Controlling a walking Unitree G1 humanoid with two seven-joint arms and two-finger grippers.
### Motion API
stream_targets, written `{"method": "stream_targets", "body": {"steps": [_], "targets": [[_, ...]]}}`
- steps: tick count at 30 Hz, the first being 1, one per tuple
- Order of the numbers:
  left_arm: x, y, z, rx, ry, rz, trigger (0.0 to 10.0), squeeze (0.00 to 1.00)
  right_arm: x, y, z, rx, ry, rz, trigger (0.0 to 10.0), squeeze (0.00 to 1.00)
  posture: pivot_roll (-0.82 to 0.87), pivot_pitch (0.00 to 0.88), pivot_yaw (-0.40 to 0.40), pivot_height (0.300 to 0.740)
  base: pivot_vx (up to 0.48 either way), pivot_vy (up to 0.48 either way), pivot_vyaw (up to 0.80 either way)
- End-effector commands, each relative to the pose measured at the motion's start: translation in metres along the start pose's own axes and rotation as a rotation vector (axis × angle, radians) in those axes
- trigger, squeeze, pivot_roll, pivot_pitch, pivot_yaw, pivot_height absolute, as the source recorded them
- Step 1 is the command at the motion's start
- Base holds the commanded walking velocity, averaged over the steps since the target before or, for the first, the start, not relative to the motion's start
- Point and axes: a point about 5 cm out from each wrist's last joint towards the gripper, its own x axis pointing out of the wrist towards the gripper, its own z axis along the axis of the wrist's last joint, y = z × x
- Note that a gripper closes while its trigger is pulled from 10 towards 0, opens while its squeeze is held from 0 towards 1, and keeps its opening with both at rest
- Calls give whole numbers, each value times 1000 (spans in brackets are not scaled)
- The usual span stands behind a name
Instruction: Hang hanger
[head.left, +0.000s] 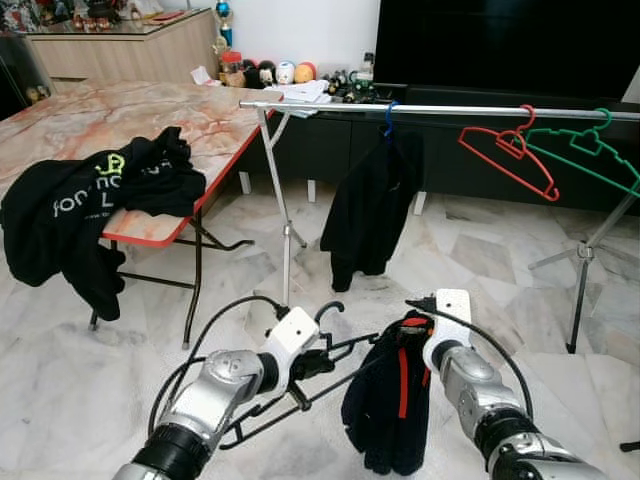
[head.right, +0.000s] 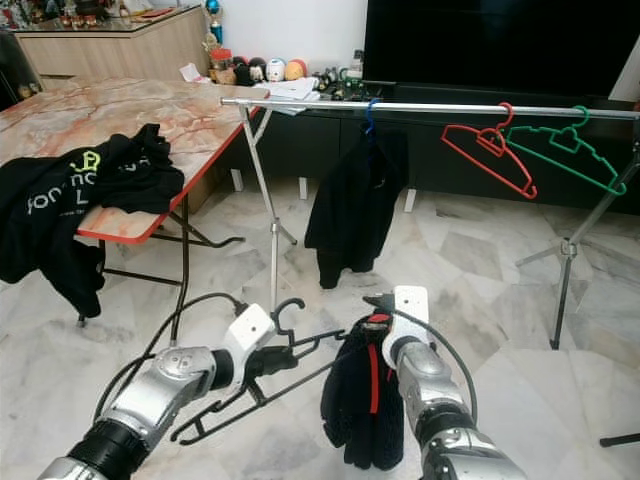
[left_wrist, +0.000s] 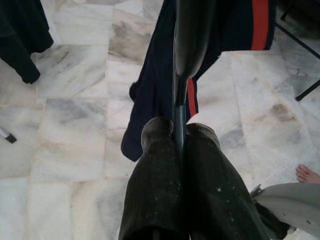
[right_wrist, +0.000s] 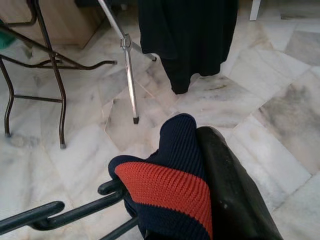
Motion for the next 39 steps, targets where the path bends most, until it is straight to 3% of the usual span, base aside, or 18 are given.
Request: {"method": "stream_targets", "body": {"steps": [1, 6, 7, 8, 9, 11, 16, 21, 24, 27, 30, 31, 32, 35, 39], "targets": [[-1, 4, -1, 22, 16, 26, 10000, 0, 0, 2, 6, 23, -23, 21, 10000, 0, 27, 34, 32, 740, 0, 0, 0], [1, 6, 2, 16, 4, 51, 10000, 0, -1, 6, 2, 1, 14, 84, 10000, 0, 27, 42, 32, 740, 0, 0, 0], [1, 6, 2, 14, -2, 44, 10000, 0, -2, 7, 0, -80, 34, 106, 10000, 0, 27, 42, 32, 740, 0, 0, 0], [1, 6, 2, 14, -2, 44, 10000, 0, -2, 7, 0, -80, 34, 106, 10000, 0, 27, 42, 32, 740, 0, 0, 0], [2, 6, 2, 17, 0, 43, 10000, 0, -3, 6, -2, -225, 51, 123, 10000, 0, 25, 48, 34, 740, 0, 0, 0], [1, 6, 2, 18, 2, 50, 10000, 0, -3, 4, -1, -294, 58, 123, 10000, 0, 25, 48, 34, 740, 0, 0, 0], [0, 10, 2, 8, -7, 74, 10000, 0, -5, 9, 27, -154, -44, 175, 10000, 0, 20, 56, 32, 740, 0, 0, 0], [2, 8, 2, 4, -12, 64, 10000, 0, -12, 17, 50, -240, -160, 234, 10000, 0, 18, 61, 36, 740, 0, 0, 0], [2, 8, 1, 6, -9, 59, 10000, 0, -17, 21, 66, -178, -209, 254, 10000, 0, 16, 62, 37, 740, 0, 0, 0], [3, 7, 1, 4, -7, 55, 10000, 0, -20, 23, 69, -171, -219, 266, 10000, 0, 13, 62, 38, 740, 0, 0, 0], [4, 3, 0, -2, -8, 25, 10000, 0, -16, 10, 51, -287, -146, 190, 10000, 0, 17, 62, 37, 740, 0, 0, 0], [5, 2, 0, -4, -11, 20, 10000, 0, -15, 2, 37, -397, -98, 150, 10000, 0, 17, 62, 37, 740, 0, 0, 0], [5, 2, 0, -4, -11, 20, 10000, 0, -15, 2, 37, -397, -98, 150, 10000, 0, 17, 62, 37, 740, 0, 0, 0], [4, 2, 1, -6, -17, 20, 10000, 0, -22, 11, 38, -274, -138, 249, 10000, 0, 21, 61, 37, 740, 0, 0, 0], [3, 1, 2, -22, -33, 2, 10000, 0, -28, 19, 44, -325, -196, 326, 10000, 0, 17, 63, 37, 740, 0, 0, 0]]}}
